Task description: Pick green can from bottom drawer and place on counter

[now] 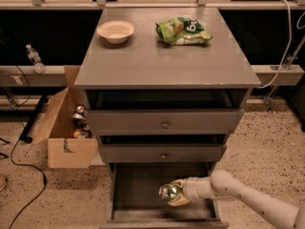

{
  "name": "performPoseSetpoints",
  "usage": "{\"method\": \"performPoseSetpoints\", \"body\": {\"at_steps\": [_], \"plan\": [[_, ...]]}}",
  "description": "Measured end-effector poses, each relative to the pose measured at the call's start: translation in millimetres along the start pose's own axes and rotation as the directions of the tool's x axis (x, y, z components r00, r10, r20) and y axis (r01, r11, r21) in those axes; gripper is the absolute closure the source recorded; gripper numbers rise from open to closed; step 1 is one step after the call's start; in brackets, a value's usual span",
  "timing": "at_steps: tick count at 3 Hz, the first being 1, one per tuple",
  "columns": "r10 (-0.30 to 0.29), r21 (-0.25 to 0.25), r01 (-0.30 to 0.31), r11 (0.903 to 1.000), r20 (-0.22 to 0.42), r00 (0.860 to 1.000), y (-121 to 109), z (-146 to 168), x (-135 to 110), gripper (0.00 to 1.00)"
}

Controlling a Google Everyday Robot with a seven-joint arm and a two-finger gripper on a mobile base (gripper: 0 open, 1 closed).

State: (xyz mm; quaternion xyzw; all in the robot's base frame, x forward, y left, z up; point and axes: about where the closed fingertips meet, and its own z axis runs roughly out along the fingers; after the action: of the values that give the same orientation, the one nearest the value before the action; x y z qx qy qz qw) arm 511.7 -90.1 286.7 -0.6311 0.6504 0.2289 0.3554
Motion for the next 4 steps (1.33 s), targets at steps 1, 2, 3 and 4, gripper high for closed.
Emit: {"method": "performPoseSetpoints", "body": {"at_steps": [1, 2, 3, 4], "plan": [[0.001, 0.0, -0.001, 1.0, 0.0, 1.0, 0, 0, 0, 1.0], [-0.028, -0.011, 0.028, 0.9995, 0.025, 0.999, -5, -29, -24, 1.0], [-0.095, 0.008, 0.095, 0.9954, 0.045, 0.994, -6, -115, -86, 1.0], [-0.113, 0.042, 0.114, 0.9926, -0.004, 0.994, -12, -184, -124, 1.0]]}}
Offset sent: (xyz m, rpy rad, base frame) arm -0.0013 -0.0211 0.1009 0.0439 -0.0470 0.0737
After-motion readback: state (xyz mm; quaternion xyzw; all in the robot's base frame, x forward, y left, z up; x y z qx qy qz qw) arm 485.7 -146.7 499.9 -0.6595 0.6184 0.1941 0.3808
